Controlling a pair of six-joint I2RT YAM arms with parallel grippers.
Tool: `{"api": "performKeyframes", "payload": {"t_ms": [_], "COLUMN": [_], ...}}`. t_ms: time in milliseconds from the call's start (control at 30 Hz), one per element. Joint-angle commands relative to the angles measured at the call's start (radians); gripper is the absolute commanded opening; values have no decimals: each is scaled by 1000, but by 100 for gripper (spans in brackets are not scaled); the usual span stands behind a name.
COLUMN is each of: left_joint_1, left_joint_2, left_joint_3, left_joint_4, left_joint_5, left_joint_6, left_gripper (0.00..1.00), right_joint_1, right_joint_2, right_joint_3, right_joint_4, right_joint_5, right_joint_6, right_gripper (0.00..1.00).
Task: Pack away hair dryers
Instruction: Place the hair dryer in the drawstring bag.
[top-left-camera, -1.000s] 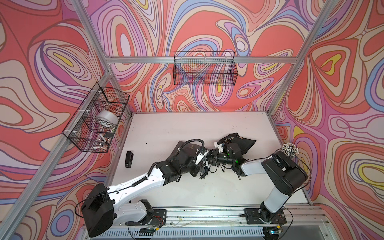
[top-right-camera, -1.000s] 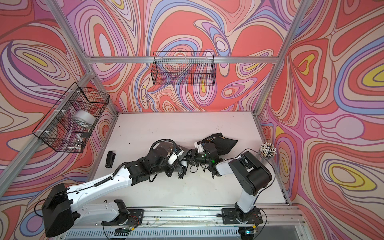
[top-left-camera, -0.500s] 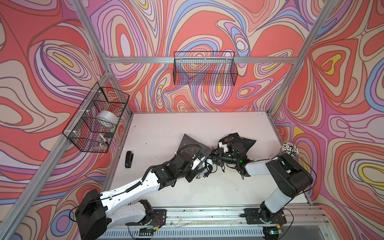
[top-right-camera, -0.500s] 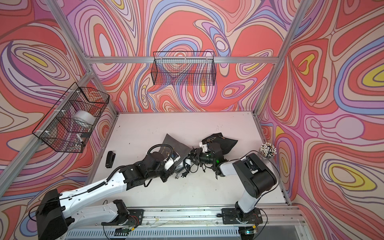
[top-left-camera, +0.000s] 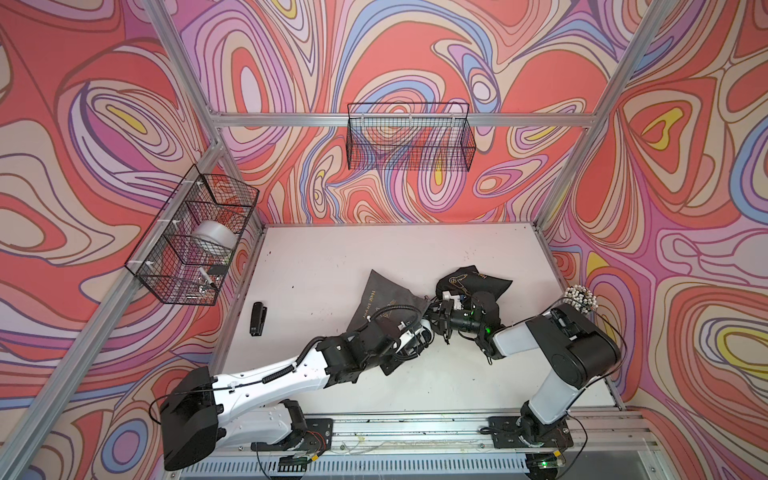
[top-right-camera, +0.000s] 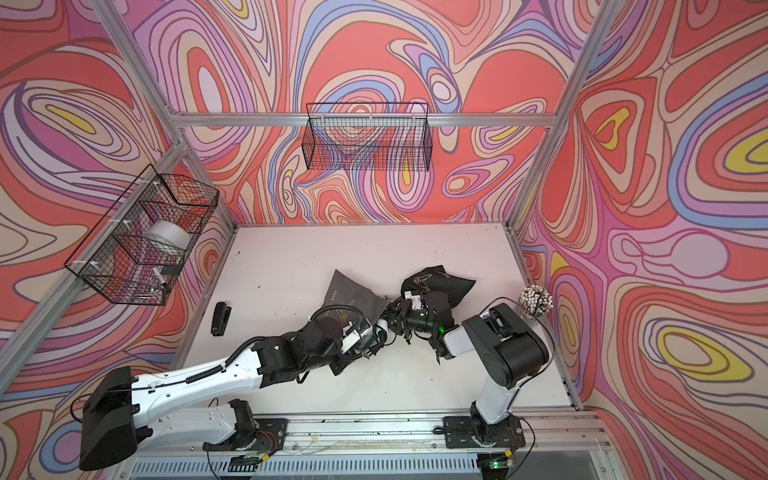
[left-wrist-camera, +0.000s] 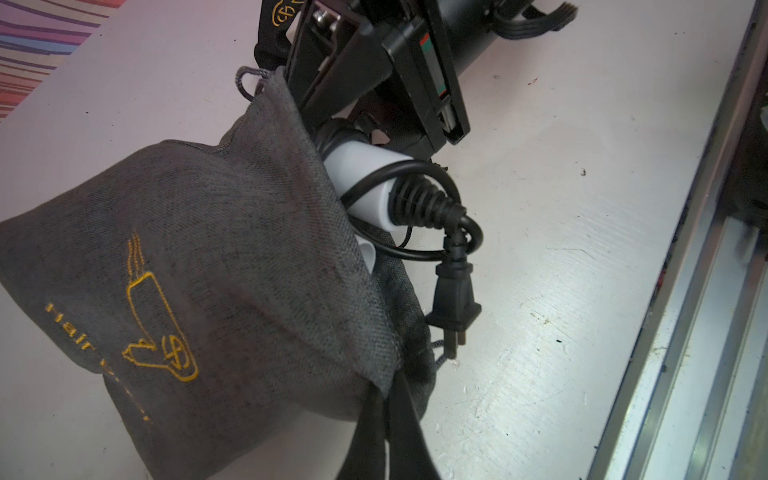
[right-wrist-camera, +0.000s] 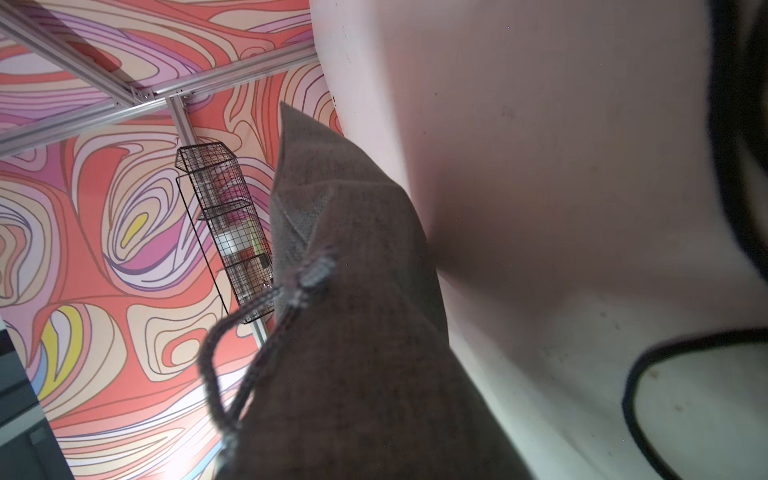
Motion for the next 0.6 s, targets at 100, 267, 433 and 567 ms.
{"api": "performKeyframes", "payload": {"t_ms": [100,267,433,567], "left_joint_1": [-52,-53,-42,-22], "left_joint_2": [33,31,74,123], "left_joint_3": [-13,2,103,185], "left_joint_4": [-53,-4,0,-7], "left_joint_5": [-18,-131,-169,-134], "left_joint_6": [-17,-12,38,61], "left_gripper": [0,0,0,0], "right_joint_1": [-31,-17,-11,18], "right_joint_2": [58,28,-19,-42], "right_joint_3": [-10,26,18,42], "right_joint_4": [239,152,68,4], "right_joint_5": [69,18,-7,-29], "right_joint_6": [119,51,-20,-88], "right_gripper": [0,0,0,0]}}
